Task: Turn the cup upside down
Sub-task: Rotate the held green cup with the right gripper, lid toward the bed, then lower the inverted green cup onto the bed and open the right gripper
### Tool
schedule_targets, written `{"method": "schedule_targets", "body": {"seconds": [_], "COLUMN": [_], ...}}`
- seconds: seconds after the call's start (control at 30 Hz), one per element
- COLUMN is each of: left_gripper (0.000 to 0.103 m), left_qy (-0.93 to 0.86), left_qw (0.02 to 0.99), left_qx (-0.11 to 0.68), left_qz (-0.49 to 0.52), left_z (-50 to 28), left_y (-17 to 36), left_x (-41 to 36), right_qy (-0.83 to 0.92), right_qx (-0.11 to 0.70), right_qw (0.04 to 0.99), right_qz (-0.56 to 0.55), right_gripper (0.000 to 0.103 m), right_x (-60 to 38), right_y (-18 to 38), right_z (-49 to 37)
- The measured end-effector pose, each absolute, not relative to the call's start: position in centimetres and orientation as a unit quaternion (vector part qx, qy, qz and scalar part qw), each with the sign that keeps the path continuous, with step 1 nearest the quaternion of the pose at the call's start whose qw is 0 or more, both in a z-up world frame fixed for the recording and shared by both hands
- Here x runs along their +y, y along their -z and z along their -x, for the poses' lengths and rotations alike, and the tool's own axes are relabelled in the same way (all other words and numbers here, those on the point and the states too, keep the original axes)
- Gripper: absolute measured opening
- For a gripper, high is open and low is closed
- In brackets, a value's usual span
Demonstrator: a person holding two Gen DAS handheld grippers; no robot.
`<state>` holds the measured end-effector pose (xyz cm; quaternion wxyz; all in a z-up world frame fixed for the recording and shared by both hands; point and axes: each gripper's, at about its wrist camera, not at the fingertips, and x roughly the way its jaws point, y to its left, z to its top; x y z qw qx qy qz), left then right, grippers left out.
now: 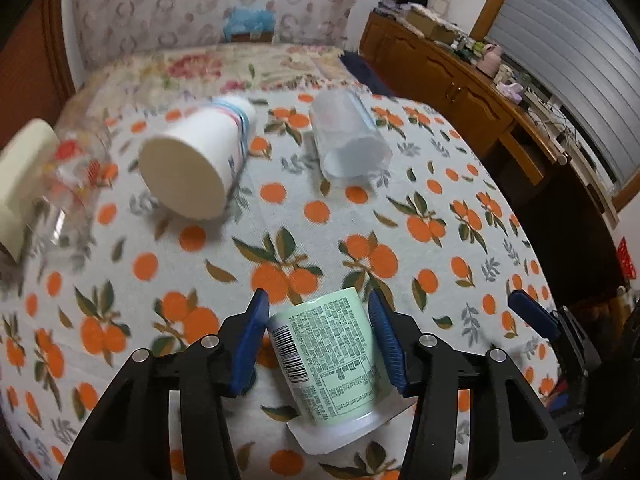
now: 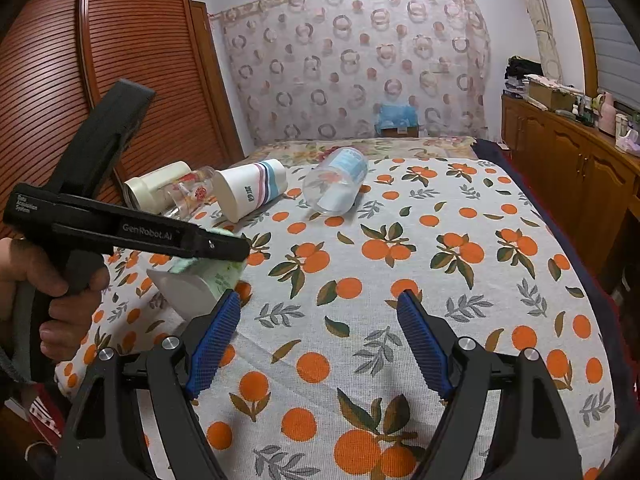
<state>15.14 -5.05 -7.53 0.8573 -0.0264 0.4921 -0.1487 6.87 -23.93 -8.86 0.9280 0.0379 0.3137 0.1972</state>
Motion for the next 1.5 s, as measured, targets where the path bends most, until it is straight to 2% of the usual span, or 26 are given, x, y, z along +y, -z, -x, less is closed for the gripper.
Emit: {"method": "schedule_targets", "body": {"seconds": [0.37, 0.77, 1.5], "left_gripper": [0.049, 0.049, 0.047], "left_qy": [0.116, 0.105, 0.097], "left_qw": [0.907, 0.92, 0.934], "left_qx": [0.405, 0.374, 0.332], "left_qz": [-0.022, -0.049, -0.096], "left_z": [-17.2, -17.2, -10.6], "left_y": [6.0, 7.1, 6.4], "left_x": [-4.4, -4.7, -5.1], "right_qy": [-0.187, -0.187, -0.181], "right_qx": [0.32, 0.32, 0.321], "right_qw": [0.928, 0.928, 0.929], "right_qz": [-0.036, -0.036, -0.042], "right_gripper": [0.083, 0.083, 0.083], "right_x": [-24.2, -24.3, -24.0], "right_y": [9.2, 9.2, 9.3], "right_z": [-7.2, -7.1, -7.2]}}
